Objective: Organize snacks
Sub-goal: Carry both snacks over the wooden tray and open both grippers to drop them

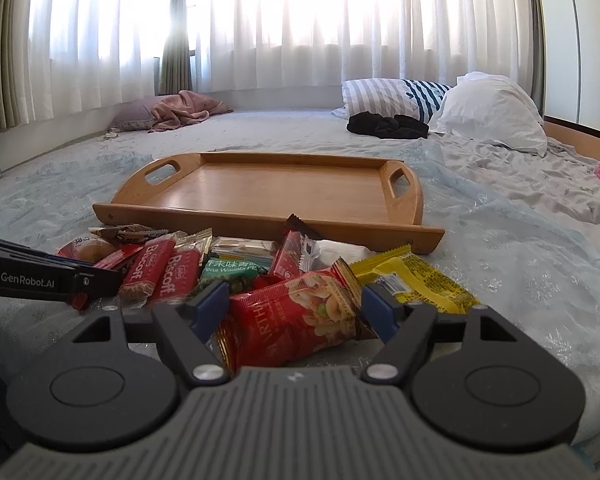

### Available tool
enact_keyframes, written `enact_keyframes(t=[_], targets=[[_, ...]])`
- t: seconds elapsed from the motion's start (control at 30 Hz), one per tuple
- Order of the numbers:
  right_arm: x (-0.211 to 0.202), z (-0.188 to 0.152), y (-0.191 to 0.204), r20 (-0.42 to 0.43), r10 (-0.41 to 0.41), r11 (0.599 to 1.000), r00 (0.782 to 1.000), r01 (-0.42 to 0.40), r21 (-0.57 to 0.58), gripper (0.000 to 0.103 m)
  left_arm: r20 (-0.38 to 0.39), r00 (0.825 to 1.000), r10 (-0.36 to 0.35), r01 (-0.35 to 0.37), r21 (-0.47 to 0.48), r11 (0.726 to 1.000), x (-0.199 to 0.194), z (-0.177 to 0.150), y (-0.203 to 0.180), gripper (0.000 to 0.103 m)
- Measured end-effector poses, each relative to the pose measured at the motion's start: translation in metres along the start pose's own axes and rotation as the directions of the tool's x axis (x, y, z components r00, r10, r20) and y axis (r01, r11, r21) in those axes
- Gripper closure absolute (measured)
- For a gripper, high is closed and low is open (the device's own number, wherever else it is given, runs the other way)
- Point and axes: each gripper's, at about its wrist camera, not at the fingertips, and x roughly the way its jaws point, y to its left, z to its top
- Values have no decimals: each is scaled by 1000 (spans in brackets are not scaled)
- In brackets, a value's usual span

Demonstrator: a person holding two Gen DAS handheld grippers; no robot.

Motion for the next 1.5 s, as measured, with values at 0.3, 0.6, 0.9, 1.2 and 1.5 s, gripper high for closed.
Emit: enact_keyframes(t=[0.3,0.6,0.9,1.2,1.5], targets=[[-4,1,7,-24,15,999,1000,-15,-39,29,21,1000,-12,12,-2,1000,-10,7,-5,80],[-16,10,6,13,24,1000,1000,-23,-16,31,61,998,-32,31,24,999,-24,19,-13,80],[-10,40,-10,60,5,1000,998,-5,-1,31,108,993,-41,40,13,999,-24,54,-12,80],[48,102,-36,41,28,995,999,-23,-101,31,113,991,-74,76,-14,997,21,127,-10,80],[144,144,-65,-49,57,996,997,-60,-62,31,87,996,-29,33,-42,999,105,186,-19,80]])
